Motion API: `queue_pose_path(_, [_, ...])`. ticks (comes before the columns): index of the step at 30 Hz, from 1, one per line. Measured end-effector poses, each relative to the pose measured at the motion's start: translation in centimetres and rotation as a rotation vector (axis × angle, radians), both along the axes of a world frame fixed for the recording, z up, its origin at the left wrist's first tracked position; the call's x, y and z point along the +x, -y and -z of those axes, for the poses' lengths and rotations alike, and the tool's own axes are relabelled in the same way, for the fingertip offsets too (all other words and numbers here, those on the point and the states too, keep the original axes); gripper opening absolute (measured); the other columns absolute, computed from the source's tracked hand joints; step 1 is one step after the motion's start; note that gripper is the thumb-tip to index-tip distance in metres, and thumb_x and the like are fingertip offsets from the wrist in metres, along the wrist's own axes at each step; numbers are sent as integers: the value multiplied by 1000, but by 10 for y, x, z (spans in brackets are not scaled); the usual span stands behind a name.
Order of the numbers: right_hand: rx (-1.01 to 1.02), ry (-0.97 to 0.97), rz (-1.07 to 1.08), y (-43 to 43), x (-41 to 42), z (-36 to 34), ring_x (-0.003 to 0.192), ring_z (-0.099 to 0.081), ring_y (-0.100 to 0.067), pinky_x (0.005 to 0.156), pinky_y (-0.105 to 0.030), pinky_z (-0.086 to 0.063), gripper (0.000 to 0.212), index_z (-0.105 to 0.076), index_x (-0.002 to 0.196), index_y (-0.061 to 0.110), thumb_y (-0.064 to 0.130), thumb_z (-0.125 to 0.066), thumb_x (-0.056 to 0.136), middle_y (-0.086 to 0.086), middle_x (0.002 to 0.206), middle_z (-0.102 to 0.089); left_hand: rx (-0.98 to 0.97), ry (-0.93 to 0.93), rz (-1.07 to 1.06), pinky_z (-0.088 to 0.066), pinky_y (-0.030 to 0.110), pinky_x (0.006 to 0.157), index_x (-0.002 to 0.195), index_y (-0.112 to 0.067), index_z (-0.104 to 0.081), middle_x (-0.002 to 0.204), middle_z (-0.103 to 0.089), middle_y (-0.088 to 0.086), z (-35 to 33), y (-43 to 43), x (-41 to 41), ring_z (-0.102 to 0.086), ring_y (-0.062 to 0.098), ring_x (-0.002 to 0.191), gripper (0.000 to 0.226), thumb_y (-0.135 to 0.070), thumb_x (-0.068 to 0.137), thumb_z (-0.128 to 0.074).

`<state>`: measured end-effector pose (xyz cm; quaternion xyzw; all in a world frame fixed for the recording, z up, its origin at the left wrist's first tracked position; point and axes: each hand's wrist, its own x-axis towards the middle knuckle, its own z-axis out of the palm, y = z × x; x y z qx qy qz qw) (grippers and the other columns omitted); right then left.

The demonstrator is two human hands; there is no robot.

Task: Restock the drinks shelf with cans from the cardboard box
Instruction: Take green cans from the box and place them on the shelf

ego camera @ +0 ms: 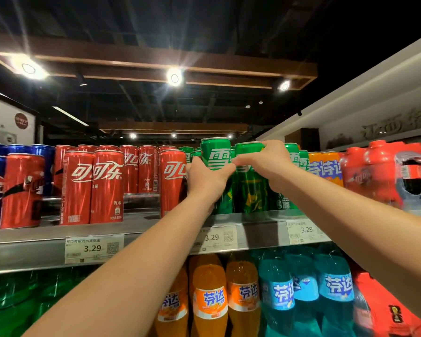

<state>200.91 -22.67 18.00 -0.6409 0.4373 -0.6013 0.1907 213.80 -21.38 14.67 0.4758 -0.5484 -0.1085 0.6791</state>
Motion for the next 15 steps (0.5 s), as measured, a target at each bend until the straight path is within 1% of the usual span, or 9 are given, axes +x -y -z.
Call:
queue_pose_path(1, [4,8,-6,0,0,1,111,-60,-30,93,-46,-51,71,-58,126,7,28,-86,63,-12,120,-63,-3,2,-3,-50,43,91,119,-13,-51,120,-55,6,0,0,0,-57,23,103,60,-35,71,-79])
queue_pose_path(4, [6,27,-6,-2,2,2,109,-61,-31,91,-46,-52,71,-57,127,9,28,-86,64,-12,120,-63,-8,-5,-19,-49,41,89,118,-12,-51,120,-54,6,2,1,-1,-56,23,103,59,-35,71,-78])
queue_pose_path(6, [1,44,25,-3,3,4,105,-62,-29,90,-45,-53,70,-57,126,10,30,-85,65,-10,117,-63,13,-8,-27,-48,45,92,117,-13,-50,120,-54,6,4,3,0,-54,25,108,59,-37,71,-78])
queue_pose_path(10, [-5,81,72,-3,4,9,97,-64,-26,85,-44,-55,61,-62,115,9,34,-86,64,-9,108,-66,20,-9,-23,-47,48,95,117,-15,-48,119,-55,5,7,3,1,-53,26,111,60,-37,70,-79])
queue_pose_path(15, [-38,99,98,-3,7,17,101,-62,-25,88,-43,-53,68,-58,123,10,39,-83,67,-8,115,-64,20,31,-46,-47,47,94,118,-18,-48,118,-56,3,6,2,3,-54,24,110,63,-40,69,-80])
